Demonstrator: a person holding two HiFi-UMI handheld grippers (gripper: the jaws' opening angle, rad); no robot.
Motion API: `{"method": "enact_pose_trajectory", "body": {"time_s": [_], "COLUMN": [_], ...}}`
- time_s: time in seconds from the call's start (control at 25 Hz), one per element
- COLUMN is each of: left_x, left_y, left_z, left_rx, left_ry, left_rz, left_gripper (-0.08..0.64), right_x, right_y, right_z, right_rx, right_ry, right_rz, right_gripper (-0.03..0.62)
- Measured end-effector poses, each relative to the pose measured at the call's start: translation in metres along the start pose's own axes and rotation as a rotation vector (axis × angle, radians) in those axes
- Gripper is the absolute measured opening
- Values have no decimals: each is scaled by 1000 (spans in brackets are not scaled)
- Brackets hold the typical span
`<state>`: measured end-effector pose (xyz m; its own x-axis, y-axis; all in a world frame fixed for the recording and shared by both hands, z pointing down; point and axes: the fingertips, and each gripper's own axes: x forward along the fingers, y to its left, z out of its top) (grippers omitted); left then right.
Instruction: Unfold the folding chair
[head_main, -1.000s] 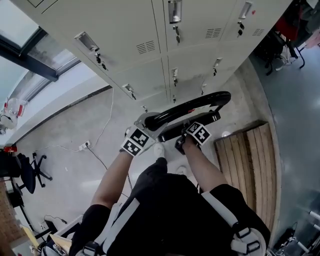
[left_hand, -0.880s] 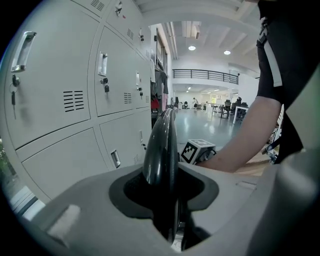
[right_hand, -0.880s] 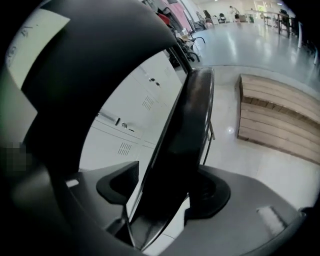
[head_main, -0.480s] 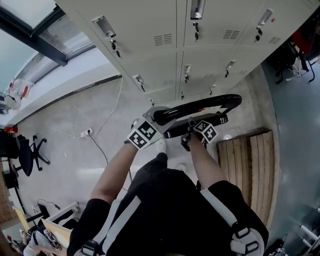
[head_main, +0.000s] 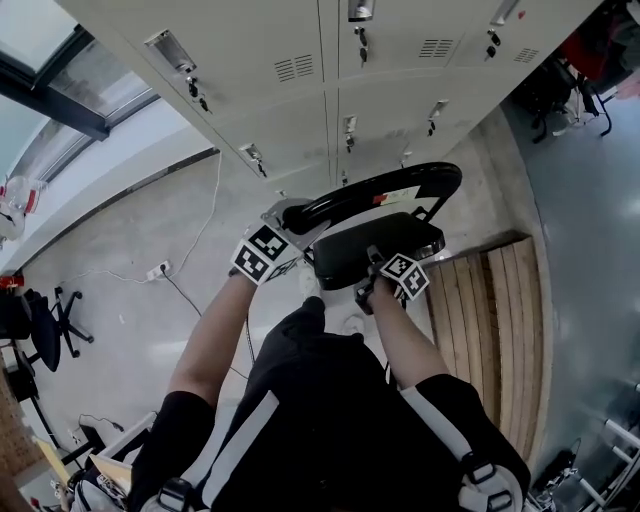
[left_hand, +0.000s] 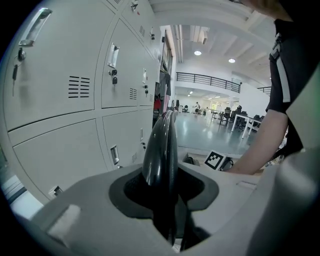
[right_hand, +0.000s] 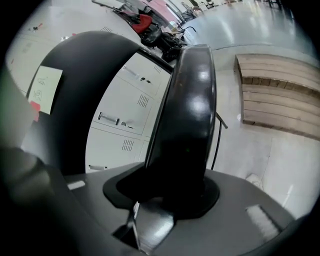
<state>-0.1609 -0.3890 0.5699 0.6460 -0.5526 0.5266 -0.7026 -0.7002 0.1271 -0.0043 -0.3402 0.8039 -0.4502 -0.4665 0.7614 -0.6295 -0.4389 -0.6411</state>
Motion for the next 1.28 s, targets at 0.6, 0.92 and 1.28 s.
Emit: {"method": "enact_pose_trajectory", "body": {"time_s": [0.6, 0.92, 1.28], "left_x": [15, 22, 34], "left_y": [11, -6, 17], "left_z": [-21, -32, -49], "left_rx": [-69, -74, -98], "left_ry": [-27, -28, -32], "left_rz": [12, -10, -13], "left_gripper": [140, 140, 149], "right_x": [-35, -47, -36], "right_y": [-107, -157, -198], "right_z": [-37, -49, -61], "right_rx": [93, 92, 83], "right_ry": [43, 13, -37], "right_rz": [179, 260, 281], "right_gripper": [179, 183, 202]}}
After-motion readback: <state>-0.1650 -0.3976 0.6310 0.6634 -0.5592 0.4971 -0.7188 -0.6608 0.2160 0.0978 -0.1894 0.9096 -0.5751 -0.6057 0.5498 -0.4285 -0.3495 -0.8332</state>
